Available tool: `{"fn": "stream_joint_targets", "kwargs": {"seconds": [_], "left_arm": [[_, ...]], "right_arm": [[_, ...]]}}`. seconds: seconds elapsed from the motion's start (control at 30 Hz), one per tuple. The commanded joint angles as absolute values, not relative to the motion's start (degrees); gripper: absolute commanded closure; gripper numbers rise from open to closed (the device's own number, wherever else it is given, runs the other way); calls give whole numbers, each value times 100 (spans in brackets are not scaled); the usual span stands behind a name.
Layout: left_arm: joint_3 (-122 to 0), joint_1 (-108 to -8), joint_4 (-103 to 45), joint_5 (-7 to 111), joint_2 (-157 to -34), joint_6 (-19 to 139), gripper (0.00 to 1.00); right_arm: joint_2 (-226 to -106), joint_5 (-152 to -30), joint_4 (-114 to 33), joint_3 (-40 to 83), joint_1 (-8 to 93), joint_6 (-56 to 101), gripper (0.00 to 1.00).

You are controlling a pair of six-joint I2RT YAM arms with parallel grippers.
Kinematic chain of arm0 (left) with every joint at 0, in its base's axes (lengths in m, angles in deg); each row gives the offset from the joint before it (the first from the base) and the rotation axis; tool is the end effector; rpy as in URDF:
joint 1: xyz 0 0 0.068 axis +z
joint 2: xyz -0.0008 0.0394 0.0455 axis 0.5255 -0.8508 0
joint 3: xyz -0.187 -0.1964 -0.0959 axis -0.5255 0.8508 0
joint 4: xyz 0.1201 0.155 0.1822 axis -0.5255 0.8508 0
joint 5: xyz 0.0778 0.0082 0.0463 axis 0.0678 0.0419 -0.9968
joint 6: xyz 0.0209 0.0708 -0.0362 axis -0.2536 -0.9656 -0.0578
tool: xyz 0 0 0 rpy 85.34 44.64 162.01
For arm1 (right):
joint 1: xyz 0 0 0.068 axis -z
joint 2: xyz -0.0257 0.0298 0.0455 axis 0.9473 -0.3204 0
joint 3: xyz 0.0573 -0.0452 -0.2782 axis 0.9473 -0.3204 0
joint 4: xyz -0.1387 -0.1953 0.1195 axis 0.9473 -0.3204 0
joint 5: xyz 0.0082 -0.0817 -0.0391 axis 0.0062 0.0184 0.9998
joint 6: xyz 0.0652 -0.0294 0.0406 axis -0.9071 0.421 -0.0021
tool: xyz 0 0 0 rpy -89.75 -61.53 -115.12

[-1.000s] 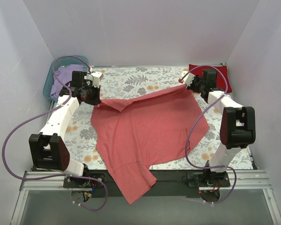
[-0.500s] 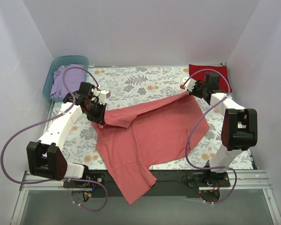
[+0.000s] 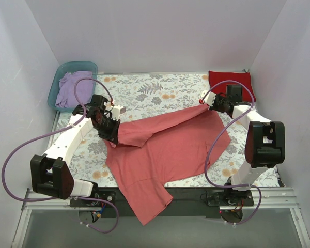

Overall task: Fold and stack the t-shirts
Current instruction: Fold the tshirt

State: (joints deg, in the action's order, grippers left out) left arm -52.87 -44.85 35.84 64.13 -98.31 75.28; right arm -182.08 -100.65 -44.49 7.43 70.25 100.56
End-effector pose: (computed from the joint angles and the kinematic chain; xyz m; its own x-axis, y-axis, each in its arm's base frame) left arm 0.2418 -0.0824 0.2468 -0.9773 -0.2059 -0.0500 -0.1680 0.8966 -0.4098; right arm 0.4025 0.0282 0.2010 0.0155 -0.9046 -0.4259 -0.6887 0.2991 -0.6605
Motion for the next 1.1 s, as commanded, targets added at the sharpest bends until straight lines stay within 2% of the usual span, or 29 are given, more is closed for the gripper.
{"fn": "stream_joint_targets", "kwargs": {"seconds": [0.0, 0.07, 0.17, 0.23, 0.3, 0.33, 0.47, 0.6, 0.73, 0.93, 1.07], "left_arm": [[-5272, -4568, 3711, 6590, -9787, 7469, 99], [-5298, -4576, 3737, 6625, -9805, 7425, 95], [-5377, -4585, 3877, 6870, -9849, 7276, 78], [-5508, -4594, 4062, 7116, -9875, 7145, 62], [-5588, -4585, 4054, 7135, -9840, 7144, 59], [-5623, -4585, 4028, 7126, -9779, 7161, 59], [-5764, -4463, 3606, 6583, -9805, 7424, 59], [-5817, -4173, 3001, 6371, -10182, 7819, 62], [-5721, -4040, 2622, 6056, -10805, 8066, 69], [-5702, -3873, 2174, 5546, -11753, 8278, 80], [-5851, -3873, 1927, 5273, -12177, 8269, 82]], "right_arm": [[-18210, -10084, -4579, 797, 7070, 10261, 99], [-18166, -10067, -4641, 744, 7070, 10357, 99], [-18087, -9944, -4650, 604, 7061, 10481, 87], [-18087, -9786, -4659, 612, 7078, 10472, 66], [-18069, -9698, -4659, 656, 7070, 10455, 52], [-18078, -9654, -4685, 708, 7079, 10446, 49], [-18104, -9785, -5237, 1217, 7246, 10122, 48], [-18288, -10162, -6421, 2015, 7237, 9762, 50], [-18850, -10295, -7302, 2649, 7141, 9348, 62], [-19176, -9971, -7410, 2494, 6640, 8830, 65], [-19361, -9865, -7392, 2361, 6578, 8680, 65]]}}
